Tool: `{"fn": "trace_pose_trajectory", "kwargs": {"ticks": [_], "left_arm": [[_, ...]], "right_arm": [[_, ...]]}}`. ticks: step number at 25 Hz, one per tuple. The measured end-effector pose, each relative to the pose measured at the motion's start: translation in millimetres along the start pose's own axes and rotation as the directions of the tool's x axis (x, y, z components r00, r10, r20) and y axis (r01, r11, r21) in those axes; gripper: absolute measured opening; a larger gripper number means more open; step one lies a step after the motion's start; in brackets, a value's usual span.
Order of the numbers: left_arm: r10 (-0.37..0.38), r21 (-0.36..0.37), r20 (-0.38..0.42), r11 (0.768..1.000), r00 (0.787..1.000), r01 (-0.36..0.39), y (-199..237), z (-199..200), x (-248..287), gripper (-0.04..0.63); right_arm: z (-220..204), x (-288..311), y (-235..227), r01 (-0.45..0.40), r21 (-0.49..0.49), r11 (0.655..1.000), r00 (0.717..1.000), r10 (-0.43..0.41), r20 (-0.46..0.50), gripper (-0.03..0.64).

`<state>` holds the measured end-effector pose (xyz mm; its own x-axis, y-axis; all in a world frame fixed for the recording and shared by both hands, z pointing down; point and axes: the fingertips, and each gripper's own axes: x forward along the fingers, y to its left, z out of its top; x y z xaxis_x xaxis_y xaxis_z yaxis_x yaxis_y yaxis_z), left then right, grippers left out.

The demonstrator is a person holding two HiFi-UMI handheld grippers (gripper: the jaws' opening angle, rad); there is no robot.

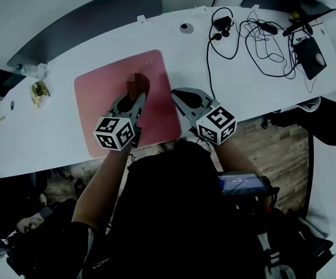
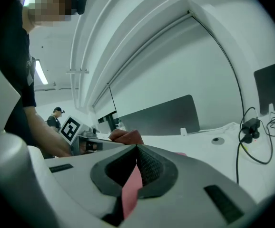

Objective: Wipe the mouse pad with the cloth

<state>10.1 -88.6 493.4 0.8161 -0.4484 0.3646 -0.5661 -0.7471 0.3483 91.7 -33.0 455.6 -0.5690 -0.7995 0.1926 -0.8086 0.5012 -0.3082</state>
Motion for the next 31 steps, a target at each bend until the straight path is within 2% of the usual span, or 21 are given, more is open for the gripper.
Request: {"fn": "trace_pose_trajectory", "kwargs": {"ticks": [7,17,24,31], "left_arm": [[0.029,0.025,0.035,0.999,0.999,-0.030,7,-12,-71,0.089],[0.042,-0.018,0.057,0.999,0.998,-0.041,7,-54,-149,0.089],[0.068,-0.029,0.071,0.997,0.995,-0.067,15,-72,-179,0.091],[0.056,-0.028,0.052,0.998,0.997,-0.055,9,-84,-202,0.091]], "right_arm": [[-8,6,49,-0.053,-0.038,0.998,0.998,0.052,-0.017,0.025],[-43,-3,97,-0.056,-0.042,0.998,0.997,0.053,-0.059,0.025],[-51,3,113,-0.061,-0.060,0.996,0.997,0.057,-0.060,0.025],[-59,0,144,-0.067,-0.048,0.997,0.995,0.063,-0.072,0.025]]}}
